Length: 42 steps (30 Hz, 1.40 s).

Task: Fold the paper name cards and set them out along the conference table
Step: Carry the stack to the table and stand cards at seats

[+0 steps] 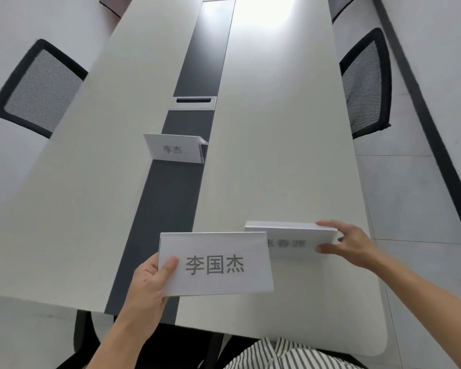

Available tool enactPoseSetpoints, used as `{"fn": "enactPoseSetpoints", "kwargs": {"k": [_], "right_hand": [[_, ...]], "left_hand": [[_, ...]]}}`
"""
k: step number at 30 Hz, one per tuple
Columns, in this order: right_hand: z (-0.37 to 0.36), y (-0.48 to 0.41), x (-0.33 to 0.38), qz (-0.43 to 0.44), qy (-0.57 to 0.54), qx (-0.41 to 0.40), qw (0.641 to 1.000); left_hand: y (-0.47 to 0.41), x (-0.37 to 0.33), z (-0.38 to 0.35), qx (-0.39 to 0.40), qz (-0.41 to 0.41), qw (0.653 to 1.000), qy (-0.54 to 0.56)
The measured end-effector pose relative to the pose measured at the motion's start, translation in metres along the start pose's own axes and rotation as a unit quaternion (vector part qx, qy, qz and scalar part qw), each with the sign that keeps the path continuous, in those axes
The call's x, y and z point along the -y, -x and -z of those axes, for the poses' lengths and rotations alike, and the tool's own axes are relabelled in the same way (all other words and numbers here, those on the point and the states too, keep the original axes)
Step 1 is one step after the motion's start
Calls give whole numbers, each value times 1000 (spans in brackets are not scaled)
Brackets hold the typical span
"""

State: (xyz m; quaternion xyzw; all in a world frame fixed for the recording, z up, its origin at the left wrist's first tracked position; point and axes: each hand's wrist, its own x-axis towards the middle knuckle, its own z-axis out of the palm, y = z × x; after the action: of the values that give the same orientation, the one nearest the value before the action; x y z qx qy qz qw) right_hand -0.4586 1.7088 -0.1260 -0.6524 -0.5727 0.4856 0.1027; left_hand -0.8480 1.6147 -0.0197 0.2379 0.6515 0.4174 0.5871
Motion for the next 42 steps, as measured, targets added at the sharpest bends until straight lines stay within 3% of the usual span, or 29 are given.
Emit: {"fn": "enactPoseSetpoints", "kwargs": {"k": [6,10,16,21,27,35,42], "right_hand": [[20,19,34,63,-50,-45,996],[40,36,71,95,-144,-80,982],[49,57,111,149,-235,-88,957],[27,74,121,173,-278,-21,945],[-21,110,114,137,-299,124,936],[-133,190,154,140,-245,296,913],[-258,288,187,161,-162,383,895]], "left_hand": [[-11,-9,7,12,-43,999,-1],[-12,-22,9,19,-78,997,3],[32,-24,15,-47,-139,988,57],[108,15,21,-158,-153,964,147],[229,95,25,-292,-146,915,238],[394,181,52,-468,-158,818,297],[497,256,98,-552,-160,743,342]]}}
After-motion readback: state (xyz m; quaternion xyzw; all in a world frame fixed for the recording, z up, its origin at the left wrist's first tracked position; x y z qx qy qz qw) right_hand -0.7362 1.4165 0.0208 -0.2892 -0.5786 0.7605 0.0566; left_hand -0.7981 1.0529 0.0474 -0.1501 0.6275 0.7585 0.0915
